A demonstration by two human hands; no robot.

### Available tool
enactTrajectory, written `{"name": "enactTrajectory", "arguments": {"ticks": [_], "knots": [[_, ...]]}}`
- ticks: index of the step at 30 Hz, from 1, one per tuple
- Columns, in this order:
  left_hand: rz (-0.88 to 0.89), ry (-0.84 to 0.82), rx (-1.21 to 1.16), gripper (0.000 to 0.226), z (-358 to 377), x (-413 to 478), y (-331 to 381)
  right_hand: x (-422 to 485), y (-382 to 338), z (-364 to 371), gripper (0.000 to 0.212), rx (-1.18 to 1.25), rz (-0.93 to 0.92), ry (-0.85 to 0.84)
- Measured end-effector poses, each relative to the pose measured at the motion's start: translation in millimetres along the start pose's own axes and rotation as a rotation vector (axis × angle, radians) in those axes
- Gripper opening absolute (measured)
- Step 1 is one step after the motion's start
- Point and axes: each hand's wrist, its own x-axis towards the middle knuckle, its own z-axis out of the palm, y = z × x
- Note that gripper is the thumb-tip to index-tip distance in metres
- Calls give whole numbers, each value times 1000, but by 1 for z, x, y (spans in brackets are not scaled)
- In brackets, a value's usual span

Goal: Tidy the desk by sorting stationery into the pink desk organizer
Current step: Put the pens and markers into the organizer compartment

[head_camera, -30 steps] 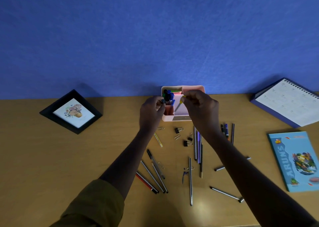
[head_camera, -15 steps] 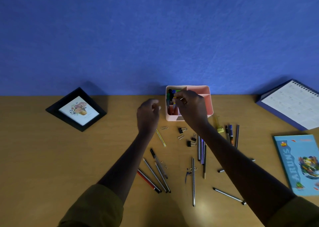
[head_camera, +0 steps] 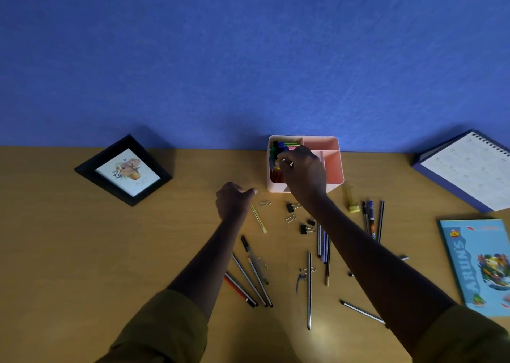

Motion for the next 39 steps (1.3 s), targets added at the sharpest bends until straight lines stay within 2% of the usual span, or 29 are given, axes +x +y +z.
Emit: {"name": "enactTrajectory", "arguments": {"ticks": [9,15,24,28,31,34,39], "knots": [[-98,31,31,47,9,-2,-2,2,1,-3,21,13,8,24],[-121,28,67,41,12,1,0,-10,11,-24,15,57,-24,103],[-149,8,0,41,12,-2,2,-56,65,-51,14,128,56,176],[-94,-10,-66,27,8,-8,0,-86,95,-59,13,78,88,124],[-39,12,-165,28,0,-16,3,-111,110,-55,8,83,93,15],[25,23,-305,28,-11,-26,6,-137,124,-48,8,86,172,-115],[154,82,-434,24,-35,-32,21,-160,136,-36,8,47,259,-184]]}}
